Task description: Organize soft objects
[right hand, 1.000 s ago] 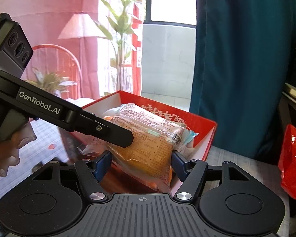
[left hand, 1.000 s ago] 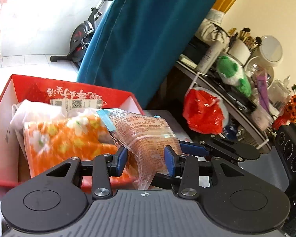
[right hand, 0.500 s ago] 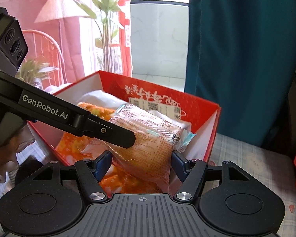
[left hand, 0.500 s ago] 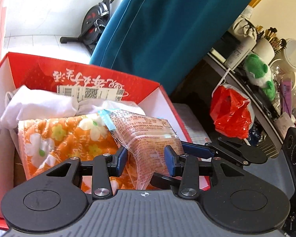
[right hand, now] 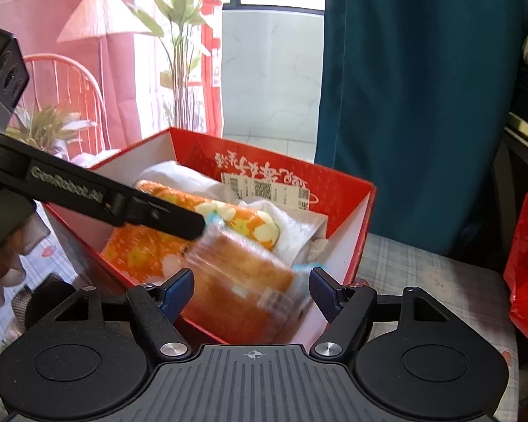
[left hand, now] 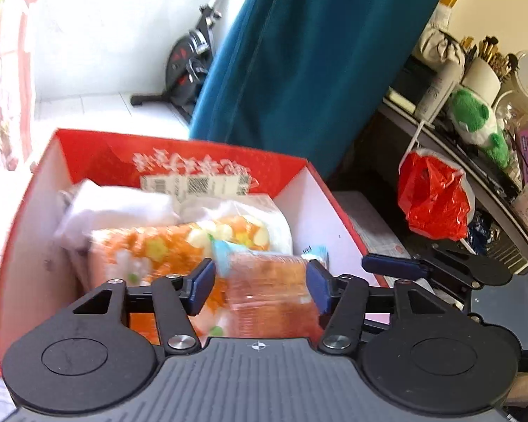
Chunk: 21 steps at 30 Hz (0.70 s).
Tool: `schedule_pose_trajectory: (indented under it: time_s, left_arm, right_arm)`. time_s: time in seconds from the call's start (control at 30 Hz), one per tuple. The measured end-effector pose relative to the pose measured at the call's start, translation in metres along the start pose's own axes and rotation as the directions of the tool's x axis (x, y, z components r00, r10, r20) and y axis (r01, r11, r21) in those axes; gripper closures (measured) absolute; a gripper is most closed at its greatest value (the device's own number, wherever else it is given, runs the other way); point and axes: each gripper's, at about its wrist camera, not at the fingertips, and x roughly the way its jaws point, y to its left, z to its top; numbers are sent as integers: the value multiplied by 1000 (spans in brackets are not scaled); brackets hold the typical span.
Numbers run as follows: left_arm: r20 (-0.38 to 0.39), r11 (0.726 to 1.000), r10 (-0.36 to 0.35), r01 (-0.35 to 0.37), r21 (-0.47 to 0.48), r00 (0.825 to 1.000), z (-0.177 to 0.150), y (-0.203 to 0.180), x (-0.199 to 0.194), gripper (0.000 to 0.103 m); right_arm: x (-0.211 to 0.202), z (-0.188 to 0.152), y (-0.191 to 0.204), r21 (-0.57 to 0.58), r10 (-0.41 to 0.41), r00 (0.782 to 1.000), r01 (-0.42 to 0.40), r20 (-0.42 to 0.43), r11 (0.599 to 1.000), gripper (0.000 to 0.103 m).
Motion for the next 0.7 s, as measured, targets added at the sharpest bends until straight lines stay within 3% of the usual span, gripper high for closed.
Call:
schedule_pose_trajectory:
  time_s: [0.4, 0.7]
  left_arm:
    - [82, 989, 138, -142, 44, 987, -37, 1, -87, 37]
    - [27, 974, 225, -225, 4, 974, -98, 26, -133, 38]
  right_arm:
    - [-42, -11, 49, 4, 65, 995, -65, 77, 998, 35]
    - [-55, -37, 99, -23, 150, 987, -149, 63, 989, 40]
